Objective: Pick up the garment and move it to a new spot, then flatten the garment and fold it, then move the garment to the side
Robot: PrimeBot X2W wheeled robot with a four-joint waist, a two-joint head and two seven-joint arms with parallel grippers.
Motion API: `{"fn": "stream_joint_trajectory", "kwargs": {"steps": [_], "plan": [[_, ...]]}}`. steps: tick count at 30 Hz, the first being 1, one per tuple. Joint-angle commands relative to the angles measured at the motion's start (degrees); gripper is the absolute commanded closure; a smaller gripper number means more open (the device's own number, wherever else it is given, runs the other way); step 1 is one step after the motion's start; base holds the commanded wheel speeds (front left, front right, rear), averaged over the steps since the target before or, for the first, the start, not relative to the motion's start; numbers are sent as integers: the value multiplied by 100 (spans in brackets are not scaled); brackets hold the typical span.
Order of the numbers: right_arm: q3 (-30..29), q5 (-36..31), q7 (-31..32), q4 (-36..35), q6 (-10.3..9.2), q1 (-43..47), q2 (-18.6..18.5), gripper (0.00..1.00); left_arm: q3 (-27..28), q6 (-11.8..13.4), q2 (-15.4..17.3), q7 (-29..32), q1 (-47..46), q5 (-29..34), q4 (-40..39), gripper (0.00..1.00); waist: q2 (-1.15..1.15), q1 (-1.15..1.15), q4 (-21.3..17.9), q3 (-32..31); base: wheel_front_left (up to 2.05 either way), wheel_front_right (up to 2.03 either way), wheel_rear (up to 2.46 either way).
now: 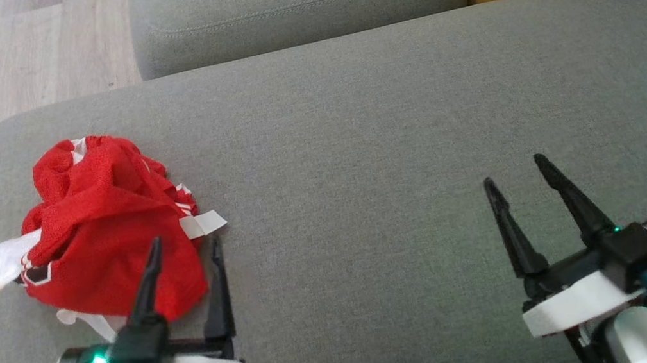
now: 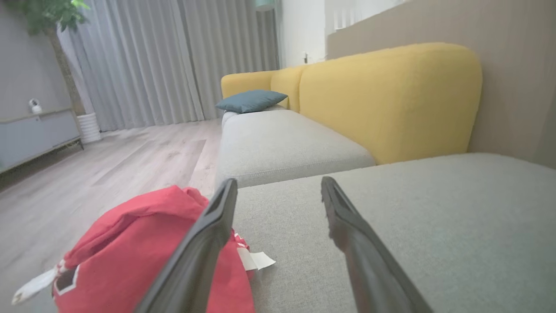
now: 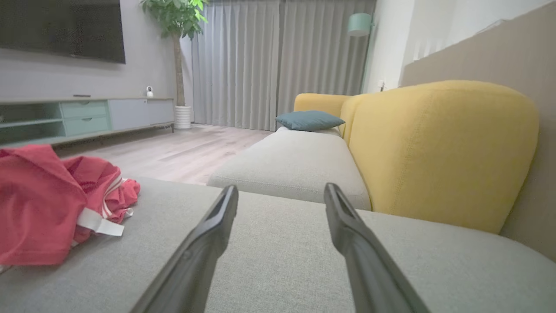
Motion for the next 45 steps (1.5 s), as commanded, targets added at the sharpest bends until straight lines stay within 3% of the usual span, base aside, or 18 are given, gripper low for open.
{"fn": "stream_joint_trajectory", "kwargs": {"steps": [1,8,12,17,28,45], "plan": [[93,204,-60,-149,-4,-160,-37,0,364,-86,-89,-70,-122,-153,-208,0,0,0,3,-5,0,0,0],[-196,1553,-60,78,-4,-80,-37,0,1075,-665,-551,-70,118,-493,-3,0,0,0,-20,-42,0,0,0],[-200,1618,-60,224,-4,-77,-37,0,1242,-932,-673,-70,176,-443,210,0,0,0,-45,-60,0,0,0],[-182,1624,-60,299,-4,-74,-37,0,1399,-1093,-756,-70,175,-392,337,0,0,0,-62,-69,0,0,0],[-146,1664,-60,348,-4,-35,-37,0,1516,-1161,-790,-70,158,-395,445,0,0,0,228,-70,0,0,0],[354,2013,-60,464,-4,47,-37,0,1706,-1159,-792,-70,232,-319,513,0,0,0,1567,-76,0,0,0]]}}
